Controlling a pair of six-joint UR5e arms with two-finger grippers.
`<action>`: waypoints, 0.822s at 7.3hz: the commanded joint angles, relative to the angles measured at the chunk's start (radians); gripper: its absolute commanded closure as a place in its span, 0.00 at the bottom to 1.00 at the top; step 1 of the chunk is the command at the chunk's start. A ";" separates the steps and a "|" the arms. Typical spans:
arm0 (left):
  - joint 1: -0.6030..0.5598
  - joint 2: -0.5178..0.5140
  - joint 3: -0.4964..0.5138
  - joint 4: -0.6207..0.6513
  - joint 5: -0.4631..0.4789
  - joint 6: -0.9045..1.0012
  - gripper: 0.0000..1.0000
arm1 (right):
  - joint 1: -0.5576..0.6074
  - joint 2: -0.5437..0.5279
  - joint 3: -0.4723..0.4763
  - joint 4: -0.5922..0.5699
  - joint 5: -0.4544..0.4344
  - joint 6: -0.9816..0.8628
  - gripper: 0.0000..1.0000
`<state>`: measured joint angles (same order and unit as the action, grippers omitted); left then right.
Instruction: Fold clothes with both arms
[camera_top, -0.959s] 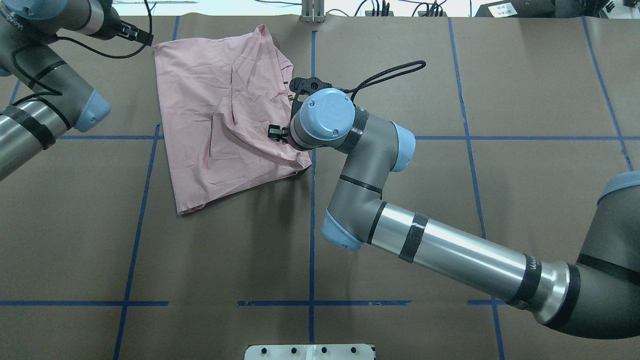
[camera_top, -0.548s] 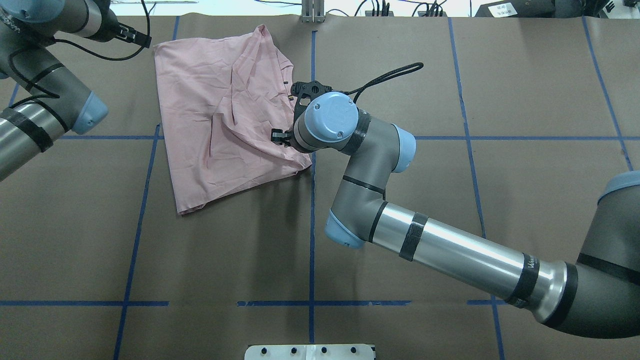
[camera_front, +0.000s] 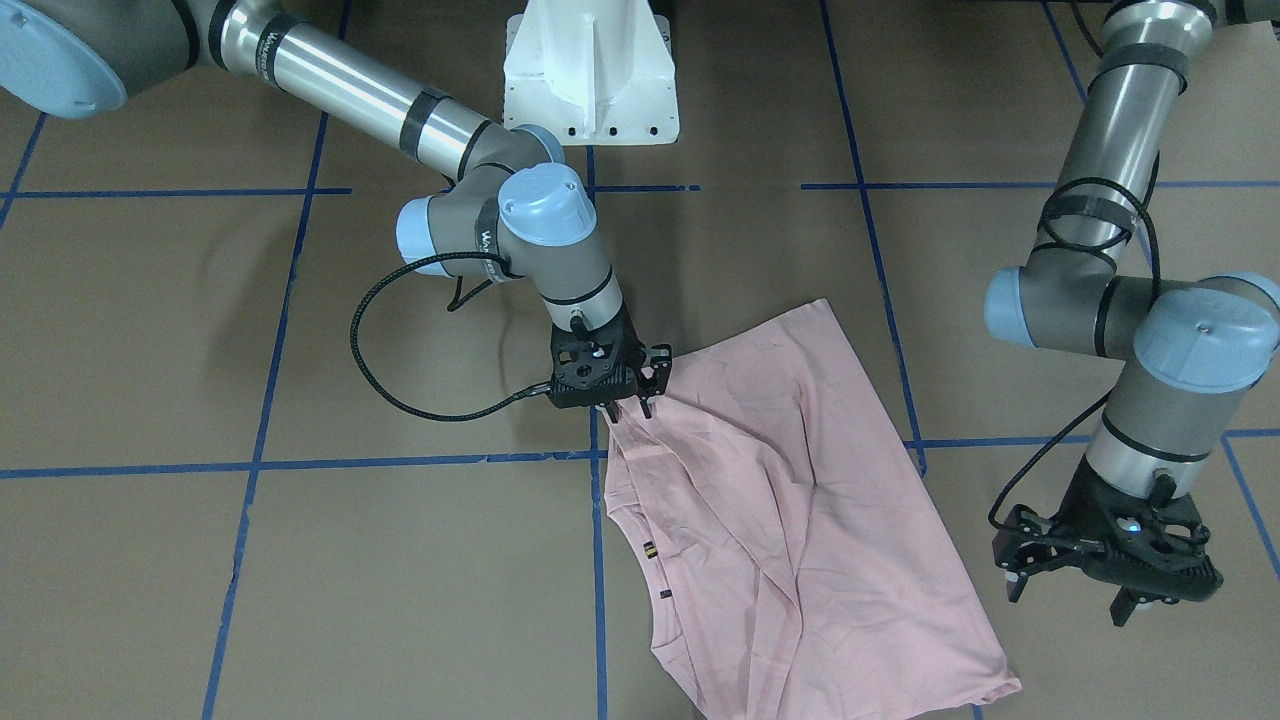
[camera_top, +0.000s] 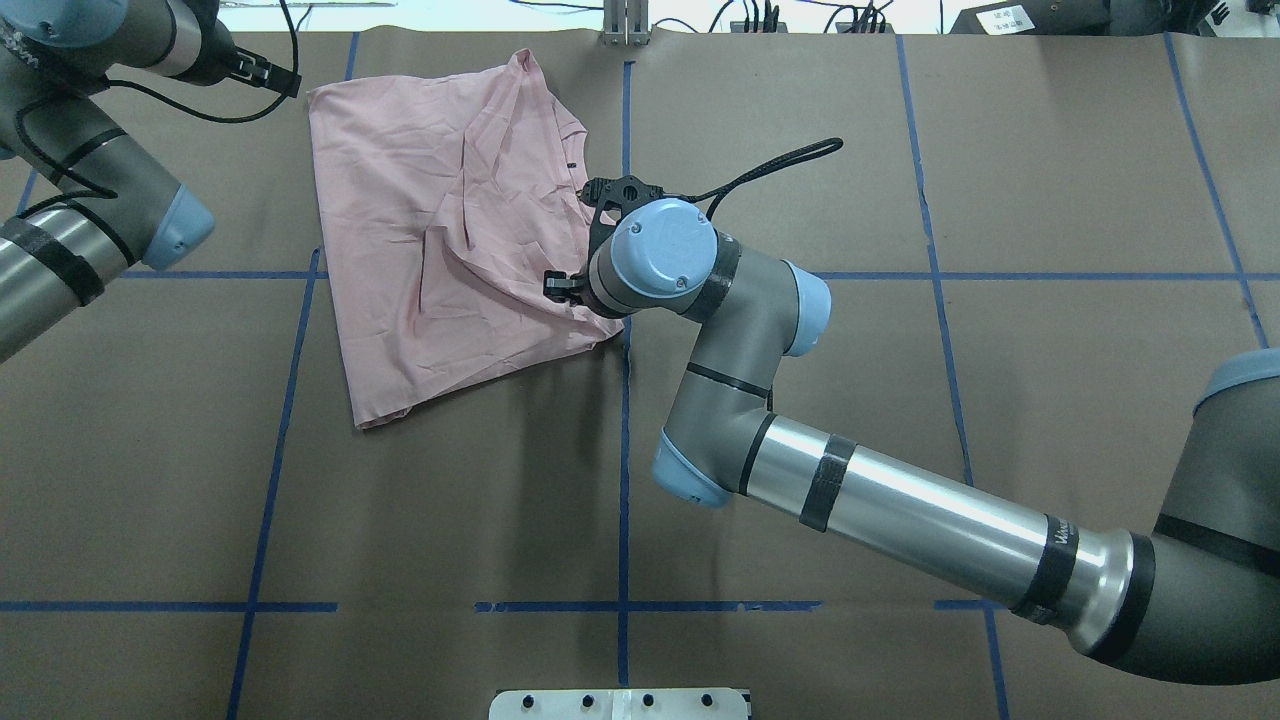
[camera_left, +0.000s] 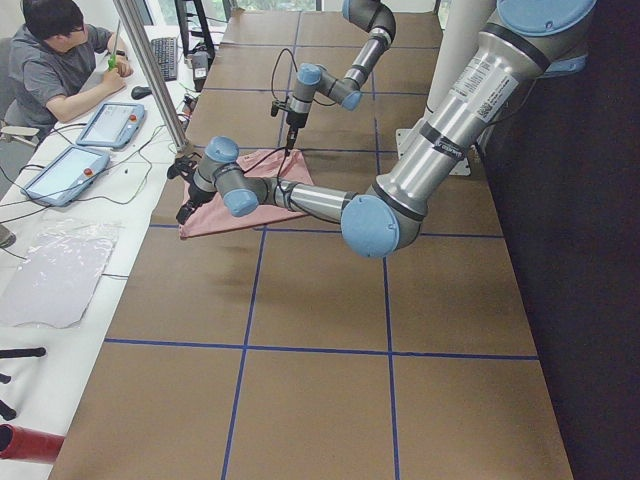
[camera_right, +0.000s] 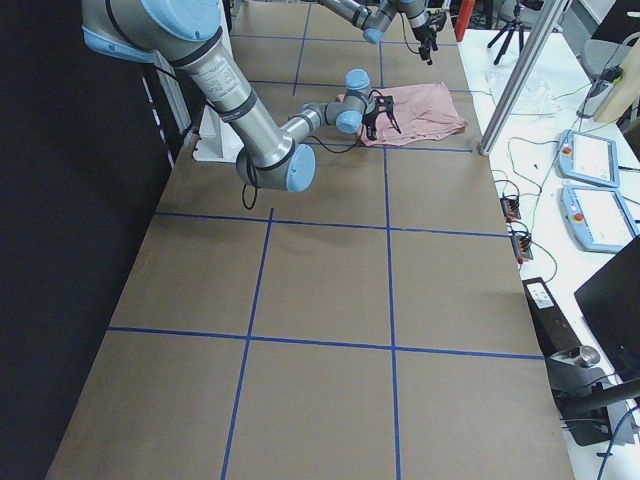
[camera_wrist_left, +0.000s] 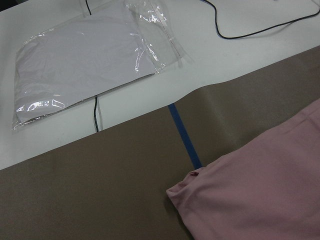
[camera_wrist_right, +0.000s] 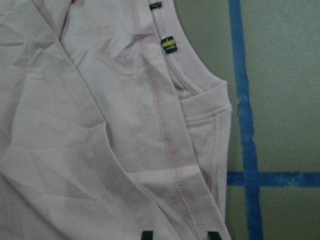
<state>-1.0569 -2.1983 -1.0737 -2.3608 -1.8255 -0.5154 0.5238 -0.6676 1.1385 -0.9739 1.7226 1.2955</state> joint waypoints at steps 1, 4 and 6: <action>0.000 -0.001 0.000 0.000 -0.001 0.000 0.00 | -0.011 -0.013 0.023 -0.002 0.000 -0.001 0.53; 0.000 0.000 0.000 -0.005 0.000 0.000 0.00 | -0.015 -0.053 0.076 -0.008 -0.001 0.005 1.00; 0.003 0.021 -0.014 -0.011 0.000 -0.002 0.00 | -0.015 -0.052 0.079 -0.006 -0.002 0.013 1.00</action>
<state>-1.0553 -2.1921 -1.0775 -2.3680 -1.8255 -0.5158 0.5094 -0.7189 1.2149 -0.9813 1.7213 1.3048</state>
